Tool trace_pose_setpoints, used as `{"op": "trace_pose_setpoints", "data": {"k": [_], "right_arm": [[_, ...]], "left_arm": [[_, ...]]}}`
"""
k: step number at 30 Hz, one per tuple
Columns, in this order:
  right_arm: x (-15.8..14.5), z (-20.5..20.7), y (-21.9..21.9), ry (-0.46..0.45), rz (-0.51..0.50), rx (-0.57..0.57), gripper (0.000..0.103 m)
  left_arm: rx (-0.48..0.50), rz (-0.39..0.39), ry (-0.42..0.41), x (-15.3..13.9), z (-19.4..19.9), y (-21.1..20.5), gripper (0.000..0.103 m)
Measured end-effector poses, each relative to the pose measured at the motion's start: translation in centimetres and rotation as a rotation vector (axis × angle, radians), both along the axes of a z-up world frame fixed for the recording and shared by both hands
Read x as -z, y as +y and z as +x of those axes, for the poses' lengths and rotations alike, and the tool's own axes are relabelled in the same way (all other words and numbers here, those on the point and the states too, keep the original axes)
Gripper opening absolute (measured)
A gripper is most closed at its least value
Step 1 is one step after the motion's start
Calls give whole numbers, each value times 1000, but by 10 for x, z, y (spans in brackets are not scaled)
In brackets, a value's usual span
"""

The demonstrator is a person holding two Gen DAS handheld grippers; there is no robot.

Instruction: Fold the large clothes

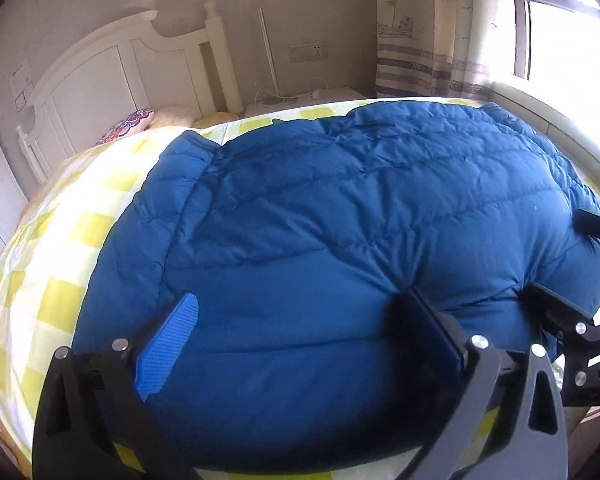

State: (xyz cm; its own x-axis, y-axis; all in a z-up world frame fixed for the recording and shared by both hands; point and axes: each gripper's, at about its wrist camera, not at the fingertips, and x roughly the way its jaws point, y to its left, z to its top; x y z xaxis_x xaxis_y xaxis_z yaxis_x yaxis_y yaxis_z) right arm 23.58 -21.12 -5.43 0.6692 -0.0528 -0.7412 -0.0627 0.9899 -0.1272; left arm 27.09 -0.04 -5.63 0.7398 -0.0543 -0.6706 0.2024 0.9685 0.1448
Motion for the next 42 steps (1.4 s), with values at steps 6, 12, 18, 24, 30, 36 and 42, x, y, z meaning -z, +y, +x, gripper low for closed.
{"op": "trace_pose_setpoints", "data": {"k": [6,12,18,24,30,36,42], "right_arm": [[-16,-9,-13,15,-5,40,97],[-4,-41,-85,4,155,181,98],[6,-34,-88,25,166,163,99],[-19,-70,-116,-31,337,196,98],[-5,-123,-166,21,640,305,98],[4,-108,-166,-3,689,293,99],[9,-45,-165,30,745,325,99]], "left_arm": [[-46,-25,3,-7,-6,25,101],[-165,-152,55,1,-10,108,101],[-187,-134,52,9,-7,104,101],[-158,-183,75,11,-6,113,101],[-171,-176,66,11,-7,111,101],[-172,-174,65,11,-7,110,101],[-174,-169,67,11,-8,109,101]]}}
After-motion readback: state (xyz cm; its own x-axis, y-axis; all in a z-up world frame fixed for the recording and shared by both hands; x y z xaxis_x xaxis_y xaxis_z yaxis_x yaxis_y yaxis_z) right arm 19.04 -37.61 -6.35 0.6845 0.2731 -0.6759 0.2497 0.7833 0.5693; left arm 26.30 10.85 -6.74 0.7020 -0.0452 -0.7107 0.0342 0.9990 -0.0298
